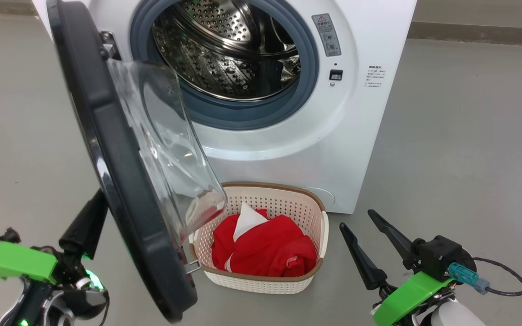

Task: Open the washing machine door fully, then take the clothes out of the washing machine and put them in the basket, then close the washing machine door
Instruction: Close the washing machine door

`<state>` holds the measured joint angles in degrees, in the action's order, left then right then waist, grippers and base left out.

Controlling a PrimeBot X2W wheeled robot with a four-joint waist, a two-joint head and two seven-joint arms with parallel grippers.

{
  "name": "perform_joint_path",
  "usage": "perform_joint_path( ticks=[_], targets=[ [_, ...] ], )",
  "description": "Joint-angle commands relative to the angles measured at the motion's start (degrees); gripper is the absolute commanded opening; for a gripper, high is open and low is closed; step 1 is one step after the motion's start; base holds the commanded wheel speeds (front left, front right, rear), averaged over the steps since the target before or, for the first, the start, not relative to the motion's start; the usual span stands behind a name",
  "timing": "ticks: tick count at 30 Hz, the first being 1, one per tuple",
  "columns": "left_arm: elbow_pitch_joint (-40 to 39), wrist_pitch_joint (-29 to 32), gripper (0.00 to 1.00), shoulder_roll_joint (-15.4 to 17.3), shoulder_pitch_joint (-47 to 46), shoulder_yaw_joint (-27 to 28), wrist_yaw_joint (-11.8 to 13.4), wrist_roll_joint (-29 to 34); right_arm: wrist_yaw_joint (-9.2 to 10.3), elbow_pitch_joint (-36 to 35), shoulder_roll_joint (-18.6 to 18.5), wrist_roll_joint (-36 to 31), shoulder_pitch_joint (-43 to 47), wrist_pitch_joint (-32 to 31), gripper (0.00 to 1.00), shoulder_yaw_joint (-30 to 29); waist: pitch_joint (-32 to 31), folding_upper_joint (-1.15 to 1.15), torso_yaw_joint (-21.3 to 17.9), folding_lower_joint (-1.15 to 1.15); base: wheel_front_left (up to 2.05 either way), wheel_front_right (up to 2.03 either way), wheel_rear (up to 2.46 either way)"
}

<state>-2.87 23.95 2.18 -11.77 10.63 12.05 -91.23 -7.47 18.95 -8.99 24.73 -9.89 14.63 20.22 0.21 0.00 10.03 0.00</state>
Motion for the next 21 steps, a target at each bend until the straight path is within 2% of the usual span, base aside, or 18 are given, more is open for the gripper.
perform_joint_path(
  ticks=[1, 3, 5, 14, 17, 21],
  targets=[
    [-2.04, -0.38, 1.0, 0.9, -0.41, 1.68, -1.07, 0.53, -0.02, -1.23, -0.09, 0.33, -1.04, 0.37, 1.0, 0.57, -0.01, 0.0, 0.12, 0.0, 0.0, 0.0, 0.0],
    [-2.55, -1.72, 1.0, 1.38, 0.03, 2.23, -2.39, 1.94, -0.02, -1.3, -0.02, 0.3, -1.0, 0.37, 1.0, 0.49, 0.0, 0.0, 0.19, 0.0, 0.0, 0.0, 0.0],
    [-3.29, -4.26, 1.0, 2.81, 0.75, 2.4, -4.82, 5.79, -0.02, -1.35, 0.03, 0.26, -1.02, 0.37, 1.0, 0.42, 0.08, 0.0, 0.23, 0.0, 0.0, 0.0, 0.0],
    [-2.11, -22.87, 1.0, 10.43, 4.59, -2.29, -12.68, 35.48, -0.02, -1.39, 0.12, 0.45, -1.12, 0.37, 1.0, 0.35, 0.36, 0.0, 0.3, 0.0, 0.0, 0.0, 0.0],
    [-1.7, -28.81, 1.0, 12.8, 5.84, -4.82, -13.61, 45.6, -0.02, -1.4, 0.25, 0.68, -1.11, 0.37, 1.0, 0.27, 0.33, 0.0, 0.27, 0.0, 0.0, 0.0, 0.0],
    [-0.32, -34.43, 1.0, 14.85, 7.46, -7.78, -12.06, 56.56, -0.02, -1.35, 0.37, 1.03, -1.01, 0.37, 1.0, 0.24, 0.22, 0.0, 0.18, 0.0, 0.0, 0.0, 0.0]
  ],
)
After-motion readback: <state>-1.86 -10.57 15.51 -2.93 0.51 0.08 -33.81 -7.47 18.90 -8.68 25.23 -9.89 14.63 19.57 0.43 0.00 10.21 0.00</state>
